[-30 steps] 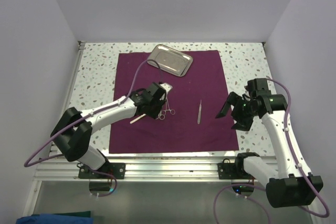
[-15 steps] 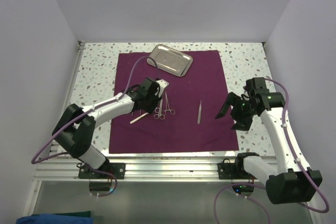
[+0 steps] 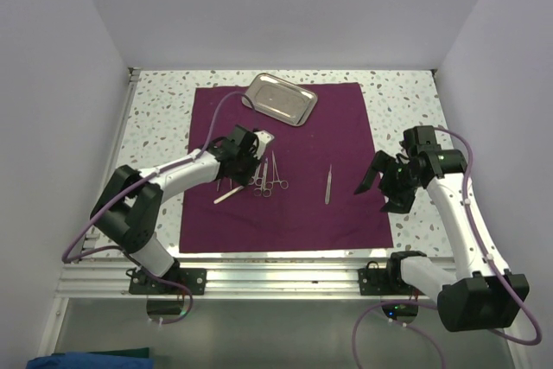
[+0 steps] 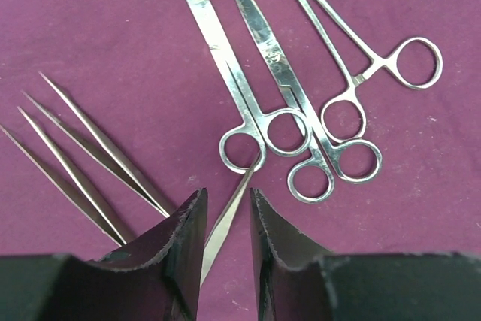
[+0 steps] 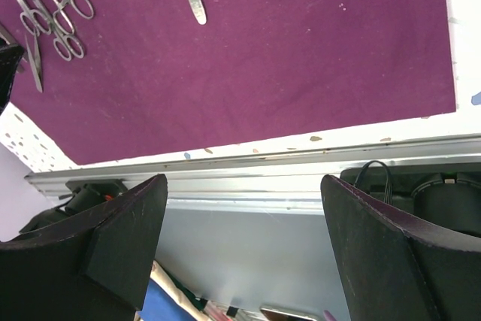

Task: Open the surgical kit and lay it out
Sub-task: Pick up the medical item from the surgical kit.

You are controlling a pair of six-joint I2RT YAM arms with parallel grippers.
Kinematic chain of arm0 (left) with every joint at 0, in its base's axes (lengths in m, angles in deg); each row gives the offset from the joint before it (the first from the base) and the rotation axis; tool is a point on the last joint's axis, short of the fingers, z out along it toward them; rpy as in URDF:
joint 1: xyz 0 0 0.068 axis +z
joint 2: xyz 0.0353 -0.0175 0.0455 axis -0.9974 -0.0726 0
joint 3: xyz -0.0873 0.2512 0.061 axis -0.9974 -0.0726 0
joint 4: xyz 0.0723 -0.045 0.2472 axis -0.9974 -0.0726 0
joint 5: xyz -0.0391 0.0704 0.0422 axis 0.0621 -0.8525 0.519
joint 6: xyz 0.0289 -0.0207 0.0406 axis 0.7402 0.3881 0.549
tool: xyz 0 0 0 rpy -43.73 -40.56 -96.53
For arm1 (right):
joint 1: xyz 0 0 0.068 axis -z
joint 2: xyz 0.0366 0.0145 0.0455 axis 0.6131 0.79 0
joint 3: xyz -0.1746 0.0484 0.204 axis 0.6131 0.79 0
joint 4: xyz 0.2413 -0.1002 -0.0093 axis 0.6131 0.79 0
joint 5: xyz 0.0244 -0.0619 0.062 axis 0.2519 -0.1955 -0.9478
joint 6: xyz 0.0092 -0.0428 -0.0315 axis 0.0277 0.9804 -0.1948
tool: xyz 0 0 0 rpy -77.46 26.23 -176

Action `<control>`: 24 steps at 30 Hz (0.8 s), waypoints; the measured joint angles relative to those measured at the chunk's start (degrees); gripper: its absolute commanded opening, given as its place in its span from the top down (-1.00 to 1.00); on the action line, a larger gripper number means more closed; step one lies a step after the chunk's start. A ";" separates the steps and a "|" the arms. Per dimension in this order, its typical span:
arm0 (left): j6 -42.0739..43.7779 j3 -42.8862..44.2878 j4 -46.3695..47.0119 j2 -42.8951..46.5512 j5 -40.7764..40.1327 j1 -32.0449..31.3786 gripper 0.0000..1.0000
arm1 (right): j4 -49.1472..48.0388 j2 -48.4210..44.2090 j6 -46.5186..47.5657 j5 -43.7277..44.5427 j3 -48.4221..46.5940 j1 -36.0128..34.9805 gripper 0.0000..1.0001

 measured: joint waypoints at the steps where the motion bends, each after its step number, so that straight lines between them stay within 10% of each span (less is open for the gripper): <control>1: 0.00 0.00 0.00 -0.07 0.20 0.00 0.36 | -0.07 0.17 0.00 0.22 0.00 0.00 -0.75; 24: -0.13 -0.44 0.04 -4.28 3.06 0.26 0.43 | -0.96 1.53 0.50 0.76 0.02 -0.02 -0.75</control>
